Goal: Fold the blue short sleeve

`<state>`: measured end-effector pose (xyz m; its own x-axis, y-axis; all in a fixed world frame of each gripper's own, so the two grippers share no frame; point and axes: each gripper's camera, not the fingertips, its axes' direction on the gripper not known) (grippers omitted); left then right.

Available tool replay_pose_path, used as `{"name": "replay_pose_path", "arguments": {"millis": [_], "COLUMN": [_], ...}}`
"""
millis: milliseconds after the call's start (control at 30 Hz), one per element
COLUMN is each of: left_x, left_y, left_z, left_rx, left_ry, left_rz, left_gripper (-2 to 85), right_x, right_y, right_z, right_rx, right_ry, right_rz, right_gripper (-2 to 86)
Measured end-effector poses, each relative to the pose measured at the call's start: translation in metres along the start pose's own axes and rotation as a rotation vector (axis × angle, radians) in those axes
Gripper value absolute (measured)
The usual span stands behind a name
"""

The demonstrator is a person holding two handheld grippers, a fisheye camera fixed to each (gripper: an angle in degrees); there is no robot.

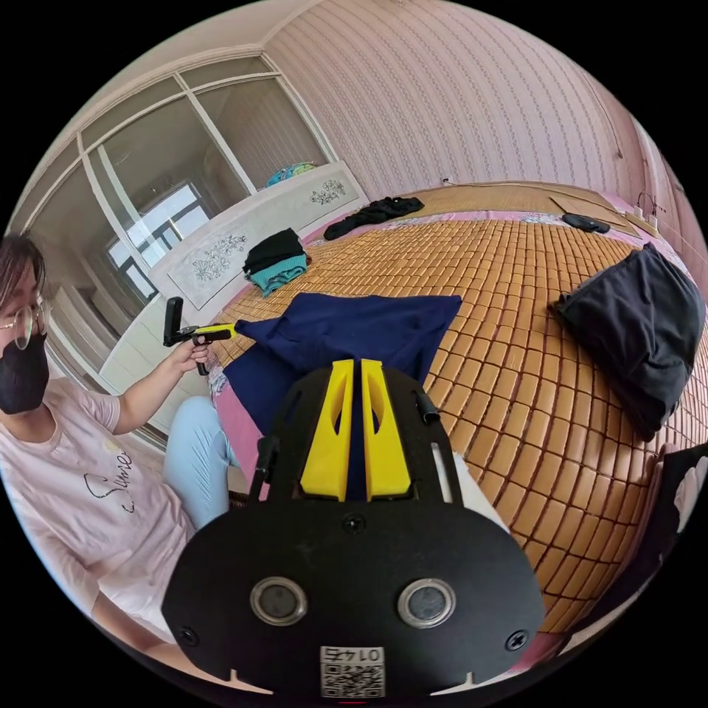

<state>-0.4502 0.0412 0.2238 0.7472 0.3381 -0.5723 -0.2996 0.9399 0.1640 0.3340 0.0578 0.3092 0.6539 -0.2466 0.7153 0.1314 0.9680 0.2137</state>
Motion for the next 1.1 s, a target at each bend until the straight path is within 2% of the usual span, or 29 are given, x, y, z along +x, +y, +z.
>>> {"name": "replay_pose_path", "arguments": {"millis": [133,200,400,600,667,733,767,900,1100], "left_x": [-0.001,0.001,0.043,0.079,0.087,0.093,0.097,0.103,0.124], "left_y": [0.017,0.024,0.013,-0.016,-0.012,-0.007,-0.003,0.003,0.024], "left_z": [0.011,0.004,-0.013,0.052,0.064,0.072,0.079,0.075,0.049], "left_rx": [-0.137,-0.152,-0.096,-0.102,-0.100,-0.150,-0.213,-0.218,-0.180], "left_ry": [0.018,0.015,-0.016,0.026,0.024,0.011,-0.004,0.036,0.146], "left_rz": [-0.065,-0.075,0.027,0.047,0.027,0.042,0.063,0.066,0.192], "left_gripper": [3.7,5.5,5.1,7.0,7.2,7.0,6.5,3.8,1.1], "right_x": [-0.002,-0.005,-0.039,-0.049,-0.046,-0.048,-0.052,-0.077,-0.095], "right_y": [0.015,0.019,-0.004,-0.045,-0.042,-0.032,-0.032,-0.036,-0.030], "right_z": [0.019,0.017,-0.001,0.064,0.080,0.089,0.090,0.100,0.103], "right_rx": [-0.152,-0.172,-0.083,-0.094,-0.103,-0.134,-0.145,-0.226,-0.315], "right_ry": [0.012,0.030,0.099,-0.092,-0.121,-0.077,-0.066,-0.016,-0.131], "right_rz": [0.010,0.012,-0.086,-0.097,-0.066,-0.054,-0.073,-0.202,-0.391], "right_gripper": [1.6,1.9,4.2,11.0,10.9,7.2,5.5,1.3,0.4]}}
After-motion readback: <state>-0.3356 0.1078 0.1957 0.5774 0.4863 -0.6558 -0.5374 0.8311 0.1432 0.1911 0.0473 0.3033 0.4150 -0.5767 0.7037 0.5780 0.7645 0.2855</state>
